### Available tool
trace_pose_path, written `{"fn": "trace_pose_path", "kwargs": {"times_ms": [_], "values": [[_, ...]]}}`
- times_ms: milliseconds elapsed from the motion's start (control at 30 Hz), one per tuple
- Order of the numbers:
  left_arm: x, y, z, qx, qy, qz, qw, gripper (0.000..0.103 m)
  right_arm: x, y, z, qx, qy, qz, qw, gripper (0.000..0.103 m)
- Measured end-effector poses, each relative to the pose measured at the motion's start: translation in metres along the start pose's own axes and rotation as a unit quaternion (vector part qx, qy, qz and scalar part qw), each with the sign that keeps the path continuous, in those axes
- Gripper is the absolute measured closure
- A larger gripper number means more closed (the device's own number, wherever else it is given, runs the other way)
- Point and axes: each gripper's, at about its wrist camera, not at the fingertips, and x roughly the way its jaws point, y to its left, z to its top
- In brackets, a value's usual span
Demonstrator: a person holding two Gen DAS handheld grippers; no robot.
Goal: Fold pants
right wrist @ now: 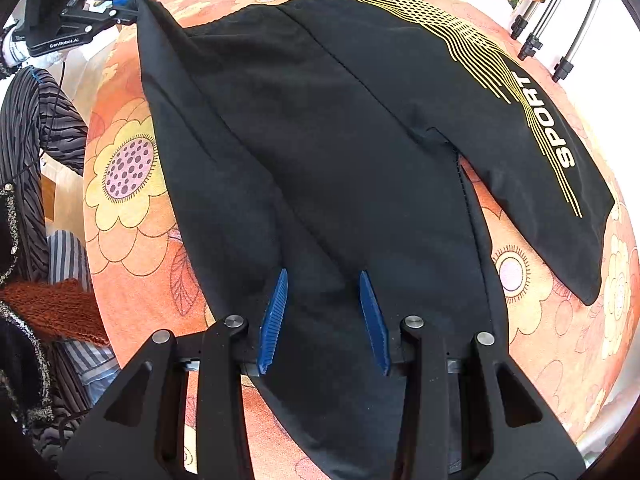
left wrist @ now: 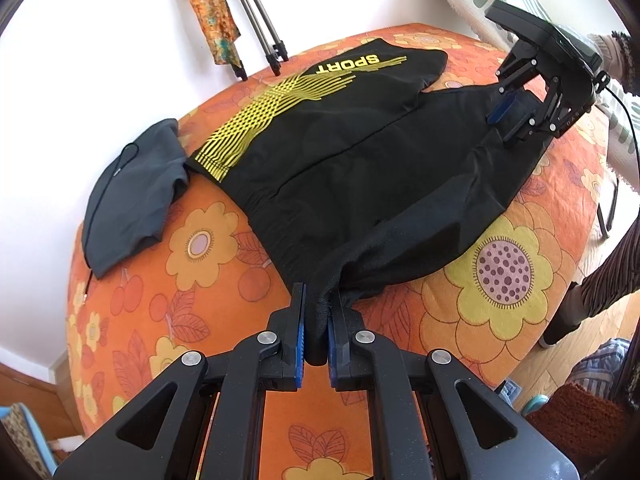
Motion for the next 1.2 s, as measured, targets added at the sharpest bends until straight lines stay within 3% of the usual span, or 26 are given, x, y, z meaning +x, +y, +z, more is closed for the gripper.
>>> {"fn": "trace_pose_path", "kwargs": {"times_ms": [100, 333, 367, 433, 467, 600, 833, 1000, 1200], "values": [[0.004, -0.007, -0.006, 0.011, 0.006, 0.001, 0.9999, 0.096, 0.002, 0.002, 0.009, -0.016, 0.005, -0.003, 1.000, 0.061], [-0.008, 0.017, -0.012, -0.043, -0.022, 0.009, 0.9988, 0.096, 0.008, 0.013, 0.023, -0.045, 0.002, 0.011, 0.999, 0.061], [-0.008, 0.018, -0.013, -0.043, -0.022, 0.010, 0.9988, 0.096, 0.008, 0.012, 0.022, -0.041, 0.002, 0.014, 0.999, 0.063], [-0.007, 0.015, -0.013, -0.034, -0.020, 0.012, 0.9991, 0.096, 0.008, 0.011, 0.025, -0.039, 0.003, 0.021, 0.999, 0.090], [-0.006, 0.013, -0.013, -0.030, -0.021, 0.014, 0.9992, 0.096, 0.009, 0.012, 0.026, -0.042, 0.005, 0.015, 0.999, 0.095], [-0.006, 0.016, -0.011, -0.039, -0.027, 0.013, 0.9988, 0.096, 0.002, 0.031, 0.022, -0.060, 0.008, -0.005, 0.998, 0.099], [-0.011, 0.016, -0.003, -0.034, -0.035, 0.015, 0.9987, 0.096, -0.036, 0.057, 0.016, -0.050, -0.036, -0.100, 0.993, 0.101], [-0.016, 0.024, 0.021, -0.034, -0.059, 0.018, 0.9975, 0.096, -0.069, 0.038, 0.025, -0.014, -0.059, -0.174, 0.983, 0.101], [-0.003, 0.048, 0.055, -0.044, -0.076, 0.017, 0.9960, 0.096, -0.082, 0.002, 0.052, -0.001, -0.055, -0.247, 0.967, 0.101]]}}
